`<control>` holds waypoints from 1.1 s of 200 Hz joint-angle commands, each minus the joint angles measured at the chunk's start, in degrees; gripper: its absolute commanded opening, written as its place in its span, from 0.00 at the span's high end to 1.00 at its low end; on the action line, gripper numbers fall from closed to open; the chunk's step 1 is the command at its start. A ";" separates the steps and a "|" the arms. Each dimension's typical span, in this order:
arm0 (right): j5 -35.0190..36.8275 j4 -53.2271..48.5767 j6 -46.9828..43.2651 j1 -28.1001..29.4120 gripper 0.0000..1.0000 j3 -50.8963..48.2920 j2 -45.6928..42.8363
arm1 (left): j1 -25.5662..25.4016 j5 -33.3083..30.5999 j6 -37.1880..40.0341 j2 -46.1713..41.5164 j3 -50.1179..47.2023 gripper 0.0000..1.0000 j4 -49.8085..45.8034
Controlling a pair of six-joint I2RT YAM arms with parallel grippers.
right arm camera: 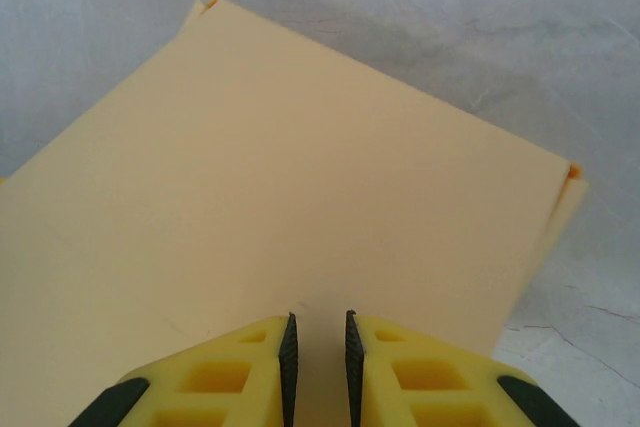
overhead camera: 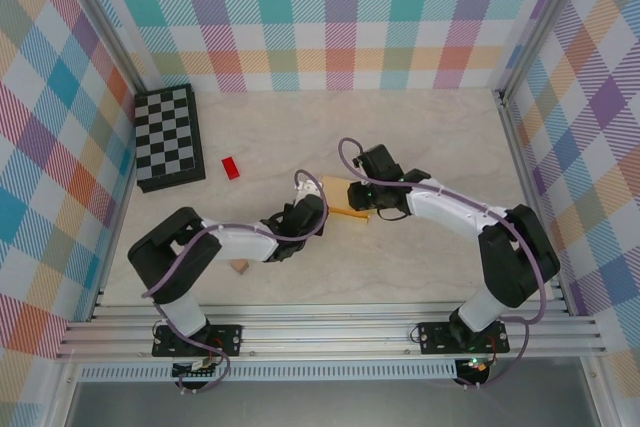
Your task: Fold the paper box
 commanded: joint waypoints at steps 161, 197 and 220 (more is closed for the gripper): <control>-0.57 7.27 -11.41 -0.74 0.76 -1.63 7.00 | 9.49 20.00 -6.11 -1.36 21.45 0.51 -34.45; -4.44 8.49 -16.20 -2.46 0.76 -0.15 6.51 | 13.80 21.58 -4.76 7.42 28.33 0.57 -35.37; -7.26 7.33 -13.85 -4.70 0.73 1.42 3.60 | 15.82 24.82 -4.22 9.64 30.83 0.66 -34.54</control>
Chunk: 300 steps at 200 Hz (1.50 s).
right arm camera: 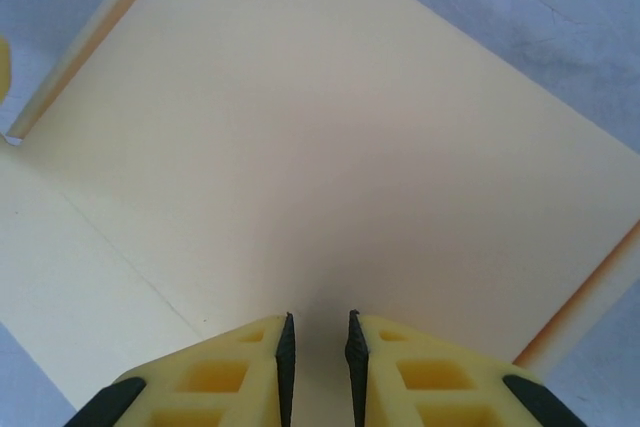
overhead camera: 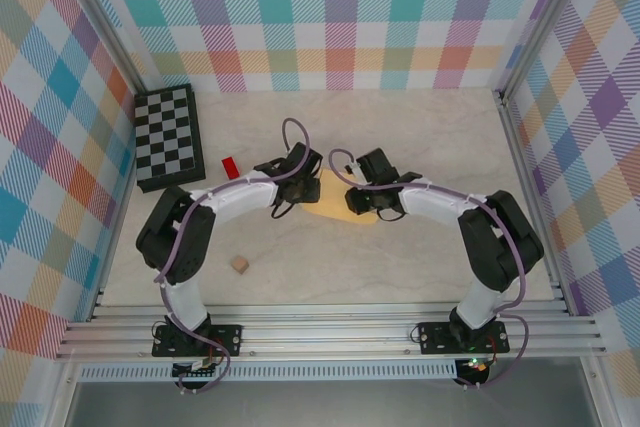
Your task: Fold the paper box
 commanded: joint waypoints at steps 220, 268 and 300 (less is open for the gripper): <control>-6.61 -15.07 32.76 -3.04 0.51 -3.20 -8.85 | 0.94 14.47 1.69 1.85 3.47 0.41 -11.16; -6.92 -13.83 31.14 -3.95 0.52 -1.85 -5.50 | -1.02 15.59 -0.75 1.29 2.35 0.41 -9.87; -6.63 -13.22 28.43 -4.71 0.53 -1.65 -3.88 | -1.43 15.81 -1.77 1.55 1.53 0.41 -9.08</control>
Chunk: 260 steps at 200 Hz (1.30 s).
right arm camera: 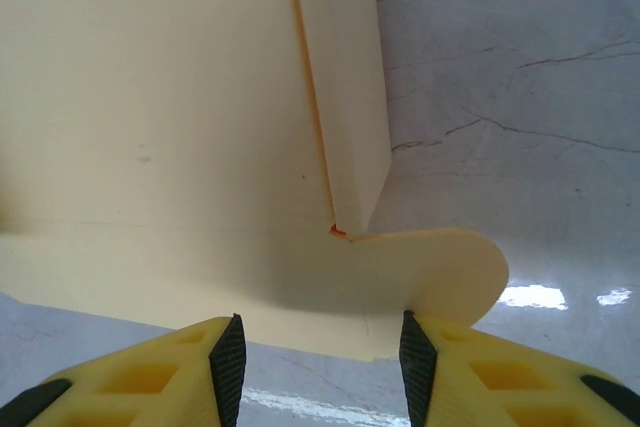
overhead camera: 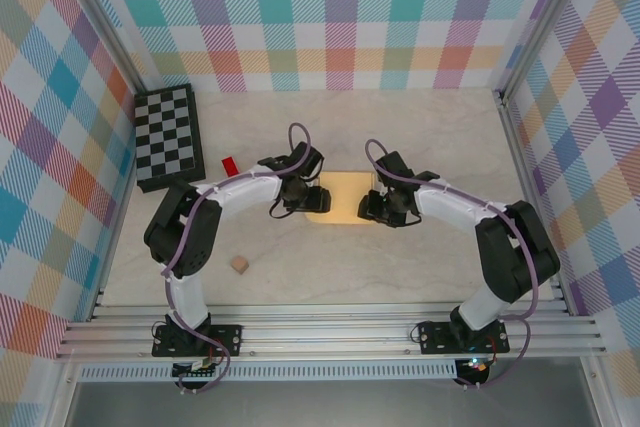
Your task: Fold the paper box
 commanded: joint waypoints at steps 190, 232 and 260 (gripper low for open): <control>-0.19 -2.06 -9.32 -3.92 0.50 5.00 3.48 | -0.16 -10.36 8.38 3.22 11.94 0.24 -6.55; -1.70 -0.38 -8.65 -4.22 0.50 3.98 4.70 | 0.74 -9.12 9.00 11.01 19.25 0.25 -7.09; -2.23 0.29 -8.56 -4.93 0.50 3.01 4.72 | 0.79 -9.60 8.76 13.57 20.42 0.27 -7.99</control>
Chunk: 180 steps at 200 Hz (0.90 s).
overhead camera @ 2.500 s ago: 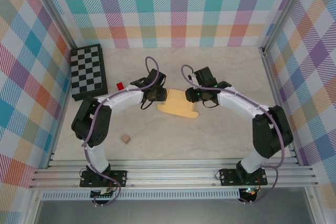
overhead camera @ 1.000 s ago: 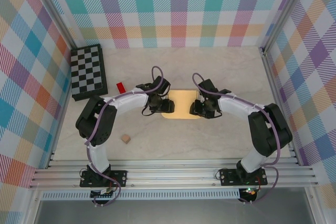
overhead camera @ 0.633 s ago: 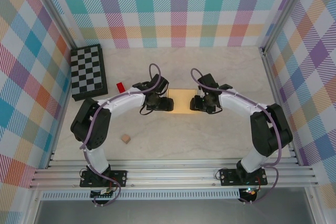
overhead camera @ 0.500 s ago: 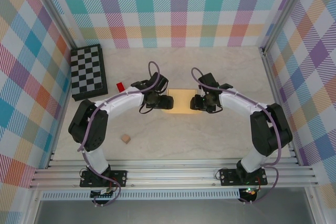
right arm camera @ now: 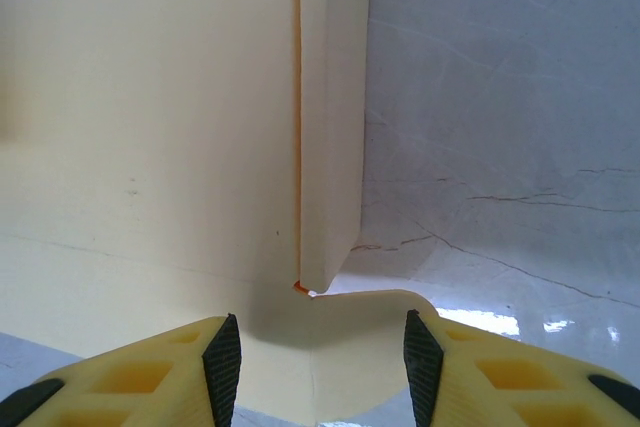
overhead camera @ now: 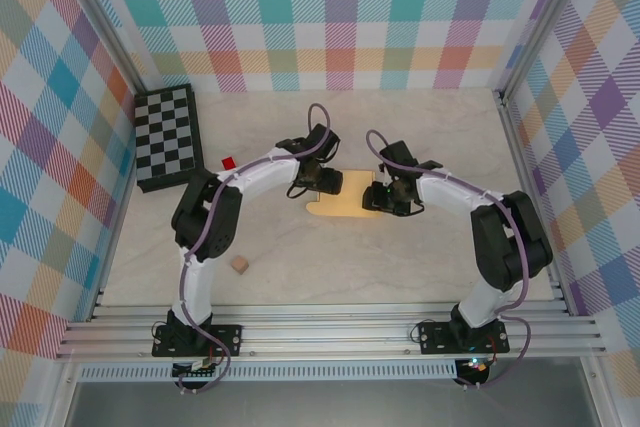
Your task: Fold the paper box
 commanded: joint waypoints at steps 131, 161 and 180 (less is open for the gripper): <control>-12.28 5.46 4.69 -1.83 0.54 -1.46 2.44 | 0.72 1.60 -1.17 1.96 -1.45 0.38 -2.49; -10.04 4.38 3.71 -1.83 0.59 -1.47 1.97 | 0.72 1.74 -1.12 1.96 -1.44 0.41 -2.44; -10.22 4.15 3.41 -1.81 0.60 -1.52 2.19 | 0.72 2.22 -1.33 2.05 -1.29 0.43 -2.37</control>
